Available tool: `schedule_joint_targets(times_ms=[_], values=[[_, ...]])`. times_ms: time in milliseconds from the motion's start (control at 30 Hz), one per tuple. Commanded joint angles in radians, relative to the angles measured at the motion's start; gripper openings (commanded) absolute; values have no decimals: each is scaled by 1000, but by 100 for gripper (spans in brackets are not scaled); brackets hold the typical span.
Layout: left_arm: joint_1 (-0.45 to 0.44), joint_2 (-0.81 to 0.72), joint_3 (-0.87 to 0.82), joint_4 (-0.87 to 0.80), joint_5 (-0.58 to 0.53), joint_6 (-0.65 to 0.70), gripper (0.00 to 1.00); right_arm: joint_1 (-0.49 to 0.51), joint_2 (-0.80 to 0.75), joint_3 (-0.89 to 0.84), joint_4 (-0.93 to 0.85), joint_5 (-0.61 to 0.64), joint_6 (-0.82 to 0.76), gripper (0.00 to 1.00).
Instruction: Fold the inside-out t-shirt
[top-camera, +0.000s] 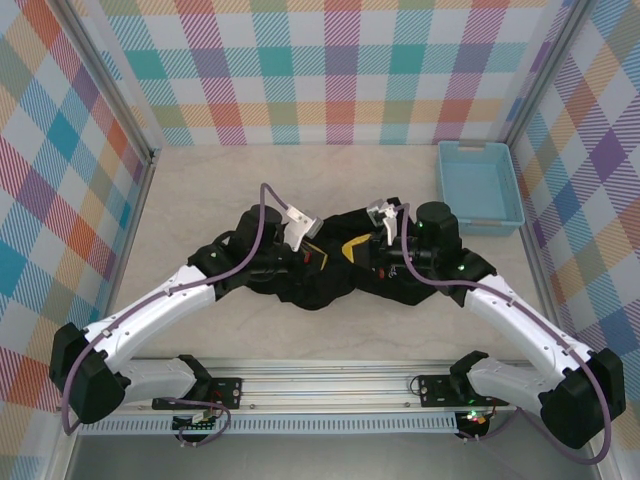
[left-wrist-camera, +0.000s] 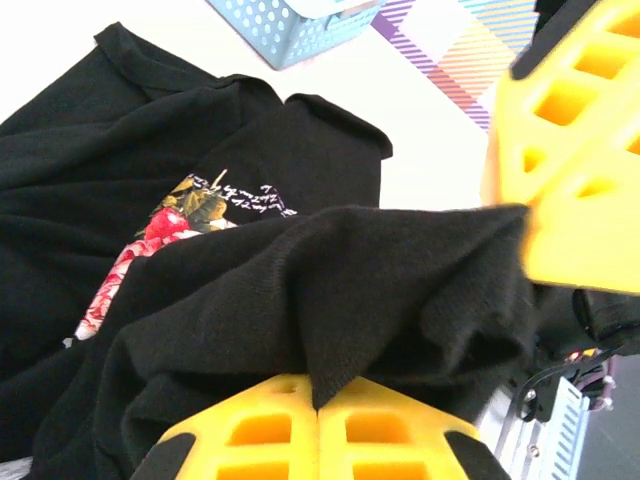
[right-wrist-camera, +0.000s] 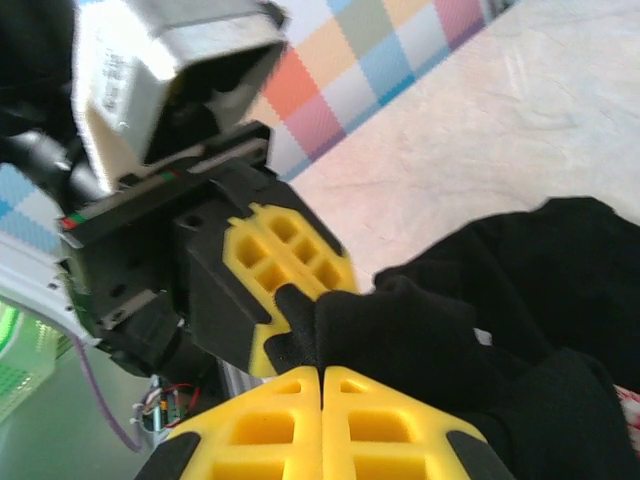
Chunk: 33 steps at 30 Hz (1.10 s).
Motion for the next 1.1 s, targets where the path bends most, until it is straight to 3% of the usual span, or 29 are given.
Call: schedule_joint_targets(times_ms=[0,133,233,467,800,933,1067], values=[[33,8,53,-27,46,-109,0,-11,13,73,-115,143,-65,0],[143,15,61,-26,231,-258,0,-10,68,133,-233,348,-67,7],[172,2,47,18,336,-305,0,-5,111,173,-299,467,-59,15],[196,-22,50,-7,364,-313,0,30,133,245,-430,676,-105,34],[221,-52,27,6,304,-317,0,190,-20,194,-301,483,-288,51],[222,-76,9,26,300,-315,0,214,5,190,-254,395,-295,57],[222,-84,-2,29,304,-313,0,234,57,209,-238,381,-293,57]])
